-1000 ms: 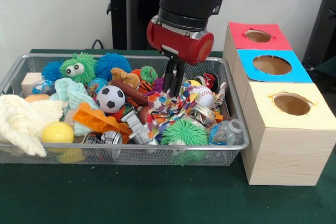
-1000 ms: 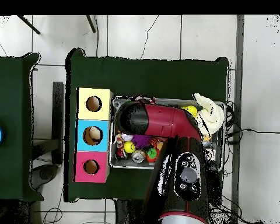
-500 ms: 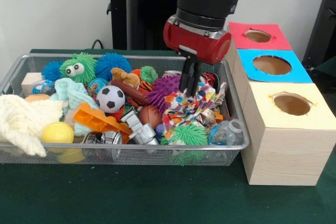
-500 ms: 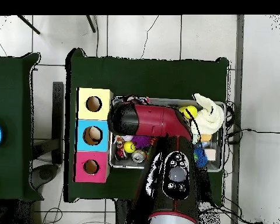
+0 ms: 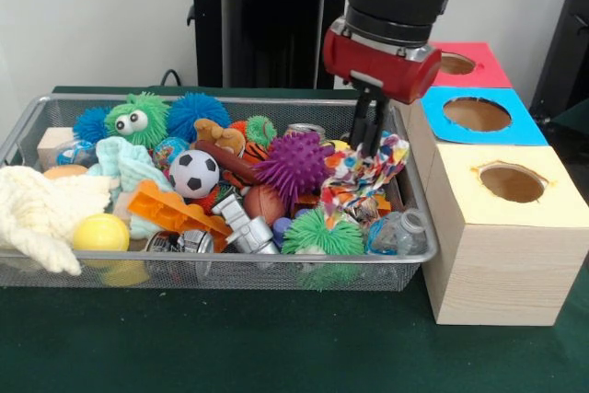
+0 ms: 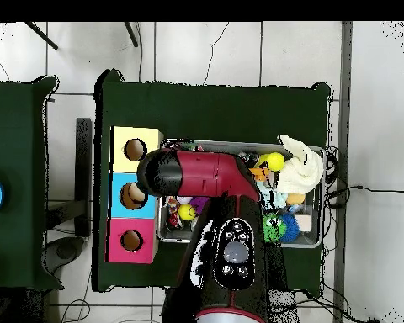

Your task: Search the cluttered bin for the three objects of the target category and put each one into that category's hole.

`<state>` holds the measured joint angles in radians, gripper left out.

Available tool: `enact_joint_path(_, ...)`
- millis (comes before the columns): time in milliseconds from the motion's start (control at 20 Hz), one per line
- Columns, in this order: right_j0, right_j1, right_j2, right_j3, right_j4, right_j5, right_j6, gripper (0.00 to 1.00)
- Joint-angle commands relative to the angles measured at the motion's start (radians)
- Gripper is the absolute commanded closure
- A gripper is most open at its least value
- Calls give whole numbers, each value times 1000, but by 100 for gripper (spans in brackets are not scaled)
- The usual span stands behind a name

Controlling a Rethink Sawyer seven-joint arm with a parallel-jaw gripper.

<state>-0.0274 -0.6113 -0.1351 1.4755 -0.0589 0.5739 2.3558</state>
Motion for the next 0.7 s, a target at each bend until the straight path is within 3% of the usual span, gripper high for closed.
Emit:
enact_joint_path(50, 18, -6, 59, 41, 44, 142, 84, 100)
enact_joint_path(700, 93, 17, 22, -17, 74, 193, 147, 100)
